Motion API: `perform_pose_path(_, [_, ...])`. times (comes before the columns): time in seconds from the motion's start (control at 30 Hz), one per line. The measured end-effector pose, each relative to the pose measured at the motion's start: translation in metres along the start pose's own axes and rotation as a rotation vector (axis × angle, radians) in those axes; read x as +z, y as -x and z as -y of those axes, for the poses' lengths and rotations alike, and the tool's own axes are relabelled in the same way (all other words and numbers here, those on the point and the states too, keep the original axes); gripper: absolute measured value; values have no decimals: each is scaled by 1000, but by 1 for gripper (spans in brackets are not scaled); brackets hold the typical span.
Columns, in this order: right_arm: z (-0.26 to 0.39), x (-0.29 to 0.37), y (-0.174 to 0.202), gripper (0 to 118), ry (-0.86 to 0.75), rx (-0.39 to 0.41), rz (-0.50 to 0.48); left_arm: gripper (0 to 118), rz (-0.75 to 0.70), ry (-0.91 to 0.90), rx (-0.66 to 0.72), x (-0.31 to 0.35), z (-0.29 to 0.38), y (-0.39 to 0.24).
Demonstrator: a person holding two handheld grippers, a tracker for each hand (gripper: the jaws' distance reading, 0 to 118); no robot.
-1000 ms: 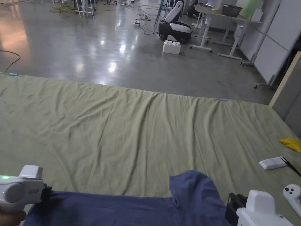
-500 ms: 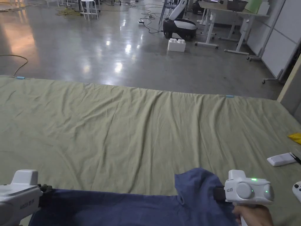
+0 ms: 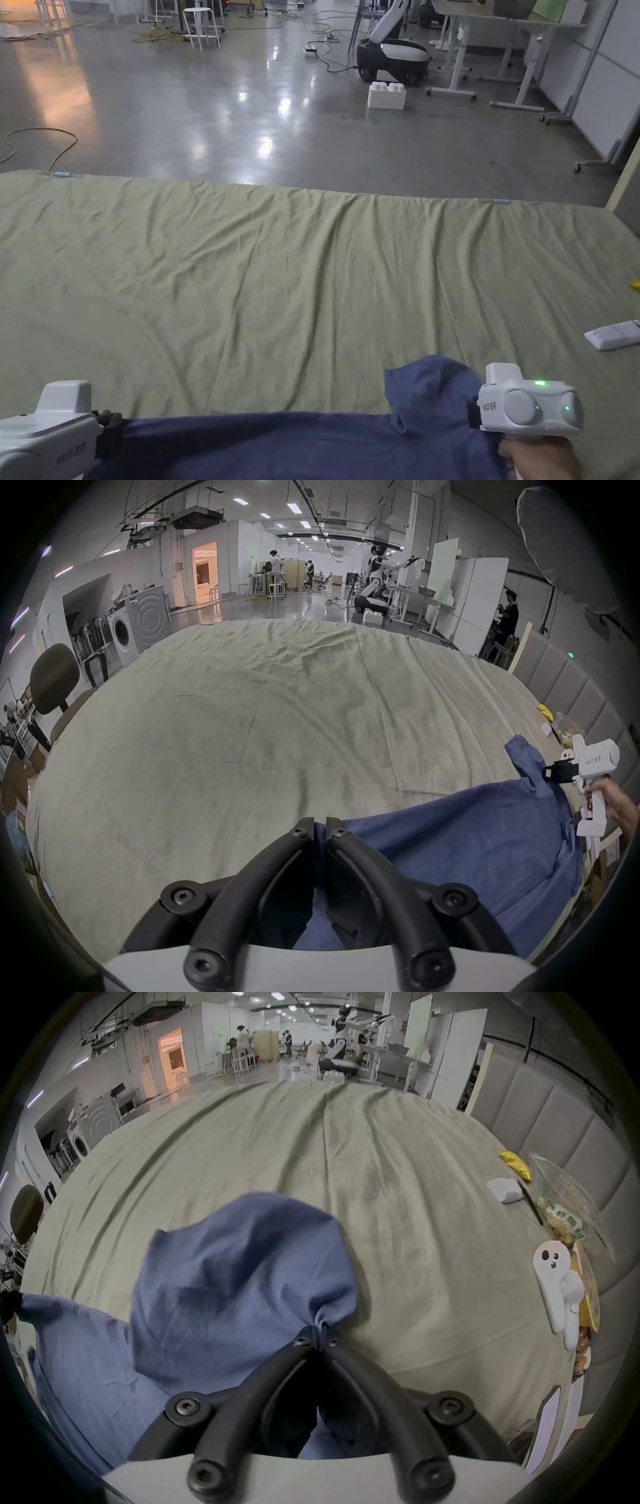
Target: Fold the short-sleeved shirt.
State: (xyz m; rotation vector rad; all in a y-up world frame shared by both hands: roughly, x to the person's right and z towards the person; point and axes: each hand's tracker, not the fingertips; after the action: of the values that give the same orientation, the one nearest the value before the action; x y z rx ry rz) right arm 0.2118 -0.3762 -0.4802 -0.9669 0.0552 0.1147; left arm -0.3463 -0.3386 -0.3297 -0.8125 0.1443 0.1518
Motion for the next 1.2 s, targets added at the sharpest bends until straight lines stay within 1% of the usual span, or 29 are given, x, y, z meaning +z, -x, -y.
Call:
perform_pose_path(0.07, [4,25,1,1,-54,-21,25,6,-3,-20,-7,7,-1,1])
perform_pose_path(0.13, [9,49,-1,1,-92,-23,0,6,6,-36,-5,14,-4,5])
perform_pose_path(0.17, [12,63,-1,1,-105,-22,7,6,14,-44,-2,23,-3,2])
perform_pose_path(0.23, [18,88,-1,1,-154,18,6,6,14,-65,-12,35,-2,4])
perform_pose_path(0.27, [24,103,-3,1,-166,21,18,6,14,-66,-8,42,-1,7])
perform_pose_path(0.33, [33,129,-6,1,-191,8,9,6,20,-94,-13,52,2,13])
perform_pose_path(0.4, [44,154,-6,1,-218,29,4,6,37,-112,-9,66,5,19])
perform_pose_path(0.47, [58,178,-6,1,-228,40,2,6,43,-124,-9,79,10,28])
perform_pose_path(0.5, [65,187,-6,1,-242,33,-1,6,51,-131,-11,85,15,31])
perform_pose_path(0.67, [109,222,-6,1,-239,49,-6,6,74,-150,0,119,43,42])
perform_pose_path(0.77, [138,234,-4,1,-209,69,1,6,85,-141,7,133,64,48])
perform_pose_path(0.9, [177,236,-2,1,-150,91,15,6,88,-75,2,141,96,54])
perform_pose_path(1.07, [220,218,-1,1,-41,94,24,6,66,69,-49,130,139,57])
perform_pose_path(1.2, [241,196,2,1,10,109,49,6,30,145,-92,115,162,53])
